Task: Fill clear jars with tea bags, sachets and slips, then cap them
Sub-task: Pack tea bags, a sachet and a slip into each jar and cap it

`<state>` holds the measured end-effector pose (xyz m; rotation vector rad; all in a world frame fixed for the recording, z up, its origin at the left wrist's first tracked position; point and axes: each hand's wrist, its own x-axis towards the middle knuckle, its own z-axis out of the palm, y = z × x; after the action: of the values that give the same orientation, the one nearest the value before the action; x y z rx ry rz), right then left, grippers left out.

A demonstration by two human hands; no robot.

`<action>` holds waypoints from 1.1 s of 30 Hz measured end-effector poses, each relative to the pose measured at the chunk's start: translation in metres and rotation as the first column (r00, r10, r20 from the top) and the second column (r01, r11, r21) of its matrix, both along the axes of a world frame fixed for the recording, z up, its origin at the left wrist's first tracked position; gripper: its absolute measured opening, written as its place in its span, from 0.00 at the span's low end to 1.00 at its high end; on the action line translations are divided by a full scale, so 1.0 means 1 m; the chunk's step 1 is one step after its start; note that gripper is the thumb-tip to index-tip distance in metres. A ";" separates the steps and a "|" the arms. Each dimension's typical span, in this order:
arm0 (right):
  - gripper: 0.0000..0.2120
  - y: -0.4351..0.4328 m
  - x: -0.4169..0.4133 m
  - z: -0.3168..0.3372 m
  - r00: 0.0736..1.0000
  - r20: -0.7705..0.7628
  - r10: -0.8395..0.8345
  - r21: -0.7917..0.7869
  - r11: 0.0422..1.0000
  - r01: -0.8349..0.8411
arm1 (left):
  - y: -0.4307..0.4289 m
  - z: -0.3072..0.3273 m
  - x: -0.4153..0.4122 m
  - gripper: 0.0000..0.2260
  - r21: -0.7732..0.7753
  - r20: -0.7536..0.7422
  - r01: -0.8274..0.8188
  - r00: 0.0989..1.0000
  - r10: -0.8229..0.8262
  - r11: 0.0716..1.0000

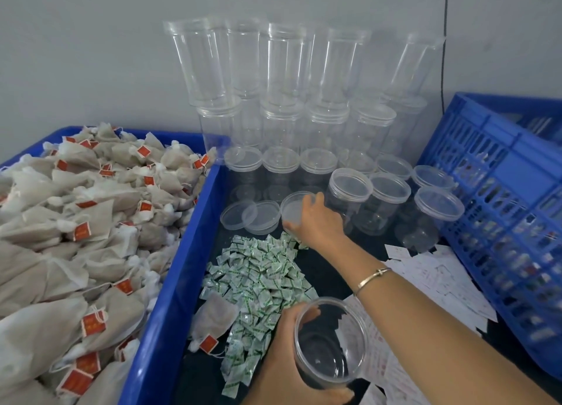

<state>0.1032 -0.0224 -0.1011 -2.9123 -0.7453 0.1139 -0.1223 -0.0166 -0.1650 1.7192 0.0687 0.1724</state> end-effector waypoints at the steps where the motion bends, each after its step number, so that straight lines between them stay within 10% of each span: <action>1: 0.37 0.000 0.001 0.000 1.000 -0.014 -0.010 -0.008 1.000 0.010 | 0.000 0.000 0.000 0.42 -0.004 0.000 -0.002 1.000 0.002 1.000; 5: 0.38 -0.012 -0.005 0.008 1.000 0.005 0.011 0.042 0.999 -0.011 | 0.001 -0.001 0.000 0.42 -0.004 -0.003 0.005 1.000 -0.005 1.000; 9: 0.14 -0.055 -0.038 0.013 0.987 0.028 0.158 0.374 0.914 -0.157 | 0.000 0.001 -0.002 0.43 0.001 0.001 0.008 1.000 -0.008 1.000; 13: 0.05 -0.116 -0.084 0.004 0.922 -0.253 0.294 0.568 0.816 -0.105 | 0.000 0.008 -0.007 0.47 -0.031 0.010 0.031 0.999 -0.031 0.999; 20: 0.12 -0.164 -0.138 -0.031 0.682 -0.606 0.409 0.729 0.628 0.271 | 0.003 0.029 -0.020 0.66 -0.042 -0.087 0.063 0.994 -0.066 0.997; 24: 0.55 -0.166 -0.165 -0.049 0.694 -0.523 0.495 0.783 0.600 0.162 | 0.012 0.055 -0.027 0.68 0.047 -0.072 0.085 0.994 -0.082 0.995; 33: 0.54 -0.127 -0.178 -0.063 0.807 -0.411 0.424 0.848 0.502 0.169 | 0.097 0.168 -0.023 0.12 0.618 0.249 -0.298 0.952 0.178 0.727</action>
<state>-0.0749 -0.1498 -0.1639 -1.6713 -0.6384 0.4744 -0.1450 0.0800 0.0031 2.3894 0.1124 0.5993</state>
